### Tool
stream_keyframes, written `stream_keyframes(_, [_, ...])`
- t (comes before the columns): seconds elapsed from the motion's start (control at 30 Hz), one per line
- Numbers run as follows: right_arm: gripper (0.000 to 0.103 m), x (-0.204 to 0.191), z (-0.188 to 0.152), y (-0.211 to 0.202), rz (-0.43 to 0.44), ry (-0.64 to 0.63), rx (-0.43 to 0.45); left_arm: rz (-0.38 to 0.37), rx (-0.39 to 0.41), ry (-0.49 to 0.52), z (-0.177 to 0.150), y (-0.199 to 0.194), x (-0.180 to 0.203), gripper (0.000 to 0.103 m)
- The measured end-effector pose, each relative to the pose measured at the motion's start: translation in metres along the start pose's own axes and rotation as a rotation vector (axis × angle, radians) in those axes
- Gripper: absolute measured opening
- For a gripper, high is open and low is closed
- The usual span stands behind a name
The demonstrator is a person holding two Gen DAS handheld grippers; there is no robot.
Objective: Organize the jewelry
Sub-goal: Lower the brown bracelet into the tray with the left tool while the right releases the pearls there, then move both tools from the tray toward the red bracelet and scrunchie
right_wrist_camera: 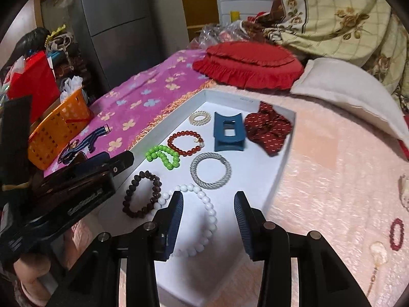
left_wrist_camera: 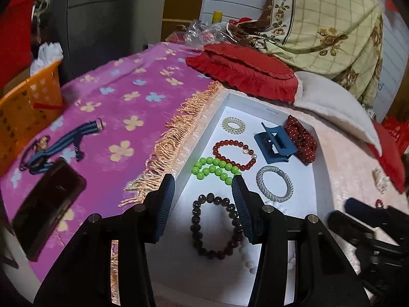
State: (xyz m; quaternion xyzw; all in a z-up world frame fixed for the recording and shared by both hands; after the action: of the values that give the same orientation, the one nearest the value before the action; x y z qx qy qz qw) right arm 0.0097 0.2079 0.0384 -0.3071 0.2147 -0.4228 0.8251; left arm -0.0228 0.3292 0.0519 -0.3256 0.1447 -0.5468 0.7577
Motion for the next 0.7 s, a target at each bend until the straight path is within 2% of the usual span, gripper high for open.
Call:
stream_keyframes(0.2, [0.042,0.021,-0.014,-0.024,-0.013,0.037,0.013,0.049,0.027,0.097,-0.006,-0.005,0.014,0.046])
stream_keyframes(0.7, [0.042,0.078,-0.047,-0.053,-0.090,0.150,0.010,0.051,0.012,0.186,-0.015,-0.005,0.036,0.046])
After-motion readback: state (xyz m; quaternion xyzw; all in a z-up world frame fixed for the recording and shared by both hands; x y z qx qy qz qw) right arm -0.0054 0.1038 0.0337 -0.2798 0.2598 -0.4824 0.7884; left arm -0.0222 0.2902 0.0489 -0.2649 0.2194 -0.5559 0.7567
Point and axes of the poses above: each gripper's, at about its wrist camera, not at the fingertips, and y roughly the way its jaws point, x to its right, z to its top, the point moved 1 cm from there along y, roughly the way its jaws point, and after that the axes turned 3 degrees about x, right-handed, at the moved point
